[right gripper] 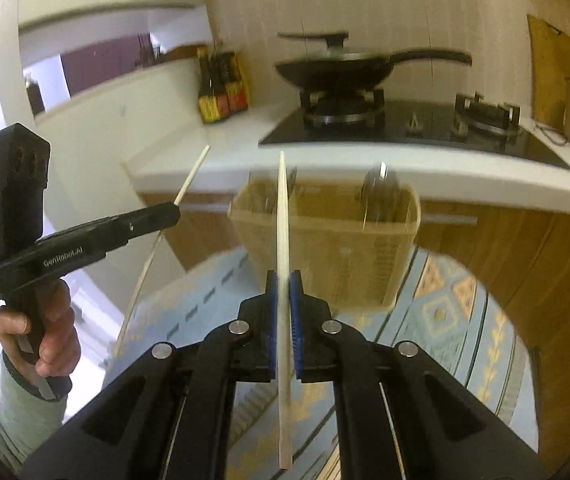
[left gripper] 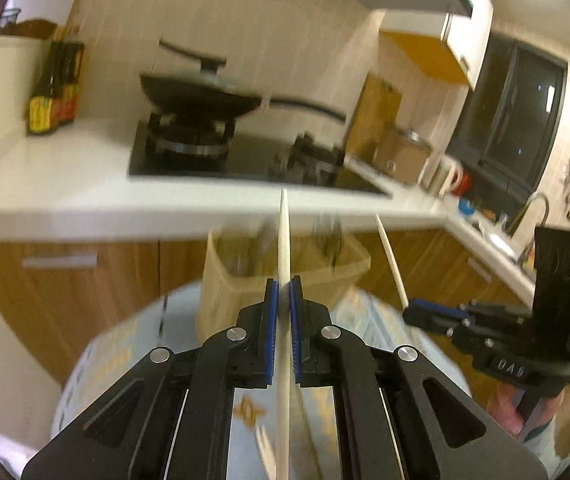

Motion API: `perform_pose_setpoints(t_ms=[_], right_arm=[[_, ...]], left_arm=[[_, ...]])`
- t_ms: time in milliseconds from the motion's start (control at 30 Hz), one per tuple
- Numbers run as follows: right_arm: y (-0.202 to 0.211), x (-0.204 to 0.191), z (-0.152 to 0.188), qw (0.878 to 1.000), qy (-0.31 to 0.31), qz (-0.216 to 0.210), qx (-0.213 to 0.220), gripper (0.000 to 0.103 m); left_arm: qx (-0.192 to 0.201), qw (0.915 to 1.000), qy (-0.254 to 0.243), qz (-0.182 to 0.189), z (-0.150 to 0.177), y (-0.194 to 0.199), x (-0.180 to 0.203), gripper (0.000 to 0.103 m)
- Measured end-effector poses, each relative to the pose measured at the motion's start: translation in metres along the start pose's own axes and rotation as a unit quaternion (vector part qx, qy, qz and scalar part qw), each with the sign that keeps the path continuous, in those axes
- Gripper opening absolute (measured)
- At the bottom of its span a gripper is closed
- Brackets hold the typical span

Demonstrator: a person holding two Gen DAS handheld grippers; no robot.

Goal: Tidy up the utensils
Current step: 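Lift both held chopsticks and lower them upright into the basket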

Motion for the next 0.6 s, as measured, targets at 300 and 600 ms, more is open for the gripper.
perform_pose_setpoints(t_ms=[300,600], right_arm=[[0.01,0.029,-0.061,0.995,-0.008,0.01,0.097,0.004],[-0.007,0.086,-0.096,0.984,-0.076,-0.02,0.162,0.004]], left_arm=[[0.108,0.9931,0.036,0.029,-0.073,-0.018,0.0,0.004],[0.185,0.9805,0.065,-0.009,-0.094,-0.051,0.003,0.004]])
Point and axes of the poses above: each gripper's, at about its wrist camera, not at the fingertips, and y roughly against the way its jaws point, x to its right, z to its underside, the point moved 3 cm from there along -y, roughly the way its jaws point, and after that the axes turned 5 degrees about -x, right-handed, at the moved point
